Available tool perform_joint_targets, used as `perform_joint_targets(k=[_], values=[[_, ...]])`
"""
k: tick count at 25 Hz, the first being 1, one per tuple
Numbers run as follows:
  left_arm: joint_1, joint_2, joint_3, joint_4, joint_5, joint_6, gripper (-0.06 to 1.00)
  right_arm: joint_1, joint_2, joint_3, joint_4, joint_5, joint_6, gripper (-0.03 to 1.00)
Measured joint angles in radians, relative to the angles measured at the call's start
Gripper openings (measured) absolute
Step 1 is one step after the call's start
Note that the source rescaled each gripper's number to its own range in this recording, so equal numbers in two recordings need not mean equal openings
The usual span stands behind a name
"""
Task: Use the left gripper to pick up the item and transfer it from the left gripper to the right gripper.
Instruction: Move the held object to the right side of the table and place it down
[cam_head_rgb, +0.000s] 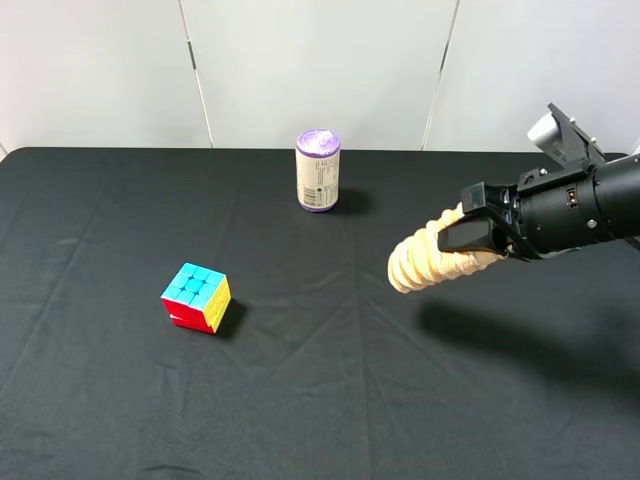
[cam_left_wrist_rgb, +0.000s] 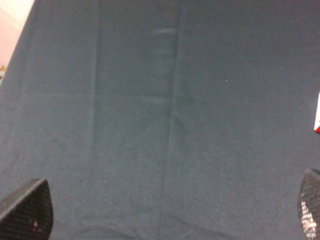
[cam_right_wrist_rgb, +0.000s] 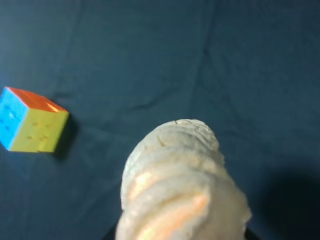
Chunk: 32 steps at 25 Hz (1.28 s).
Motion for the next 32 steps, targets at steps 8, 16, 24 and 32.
perform_joint_targets(k=[8, 16, 24, 32], values=[[0.021, -0.077, 0.000, 0.009, -0.006, 0.000, 0.98, 0.000, 0.025, -0.164, -0.321, 0.080, 0.273, 0.01], [0.021, -0.077, 0.000, 0.010, -0.006, 0.000, 0.98, 0.000, 0.216, -0.384, -0.475, 0.307, 0.359, 0.01], [0.021, -0.077, 0.000, 0.010, -0.006, 0.000, 0.98, 0.000, 0.395, -0.592, -0.528, 0.405, 0.373, 0.00], [0.021, -0.077, 0.000, 0.010, -0.006, 0.000, 0.98, 0.000, 0.541, -0.673, -0.607, 0.454, 0.428, 0.00]])
